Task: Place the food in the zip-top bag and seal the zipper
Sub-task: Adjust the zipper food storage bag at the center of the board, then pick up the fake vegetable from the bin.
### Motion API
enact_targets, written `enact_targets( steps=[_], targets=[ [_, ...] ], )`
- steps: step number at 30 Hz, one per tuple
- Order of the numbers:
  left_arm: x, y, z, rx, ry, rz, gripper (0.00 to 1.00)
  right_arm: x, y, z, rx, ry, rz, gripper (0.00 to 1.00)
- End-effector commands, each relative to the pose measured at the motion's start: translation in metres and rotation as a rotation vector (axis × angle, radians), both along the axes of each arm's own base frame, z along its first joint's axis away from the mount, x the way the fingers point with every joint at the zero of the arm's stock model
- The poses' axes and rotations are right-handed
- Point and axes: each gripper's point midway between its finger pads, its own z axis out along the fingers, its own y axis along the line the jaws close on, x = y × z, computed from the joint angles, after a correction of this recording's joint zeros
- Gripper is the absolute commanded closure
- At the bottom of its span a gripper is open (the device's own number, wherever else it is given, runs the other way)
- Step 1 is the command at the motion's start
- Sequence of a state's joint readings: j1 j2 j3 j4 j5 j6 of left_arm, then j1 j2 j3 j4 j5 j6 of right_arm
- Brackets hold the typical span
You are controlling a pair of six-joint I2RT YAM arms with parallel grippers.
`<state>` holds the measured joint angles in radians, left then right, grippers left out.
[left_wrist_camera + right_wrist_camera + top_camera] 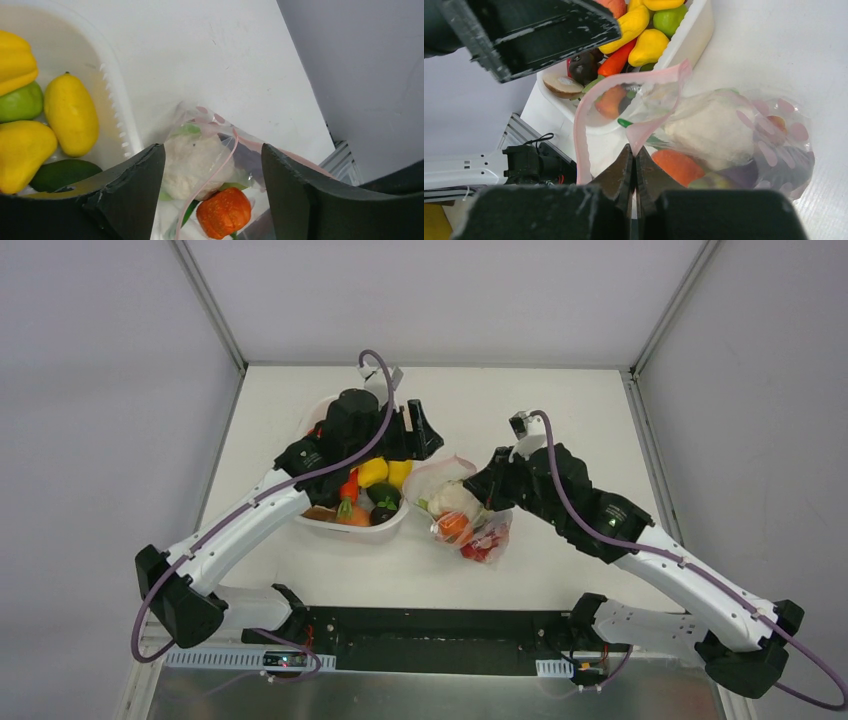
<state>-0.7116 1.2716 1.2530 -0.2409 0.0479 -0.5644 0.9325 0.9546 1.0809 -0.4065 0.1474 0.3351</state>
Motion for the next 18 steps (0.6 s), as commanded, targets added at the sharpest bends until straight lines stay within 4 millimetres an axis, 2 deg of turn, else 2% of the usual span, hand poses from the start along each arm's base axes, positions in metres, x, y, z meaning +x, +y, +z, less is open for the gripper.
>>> enact_targets(
  steps=[1, 7, 11, 15, 18],
  targets=[
    [-0.01, 0.026, 0.018, 0.028, -0.078, 0.015, 0.26, 0.009, 0.009, 0.022, 0.107, -0.035, -0.034, 0.96],
    [-0.03, 0.056, 0.006, 0.136, -0.064, 0.015, 0.14, 0.01, 0.014, 0.018, 0.104, -0.027, -0.021, 0.96],
    [-0.043, 0.1, -0.021, 0.254, -0.007, 0.141, 0.07, 0.01, 0.015, 0.015, 0.095, -0.024, -0.015, 0.96],
    [-0.057, 0.155, -0.049, 0.35, 0.062, 0.356, 0.01, 0.011, 0.013, 0.013, 0.081, -0.032, -0.017, 0.95],
    [-0.067, 0.191, -0.06, 0.356, 0.082, 0.536, 0.01, 0.012, 0.013, 0.012, 0.072, -0.039, -0.019, 0.95]
  ],
)
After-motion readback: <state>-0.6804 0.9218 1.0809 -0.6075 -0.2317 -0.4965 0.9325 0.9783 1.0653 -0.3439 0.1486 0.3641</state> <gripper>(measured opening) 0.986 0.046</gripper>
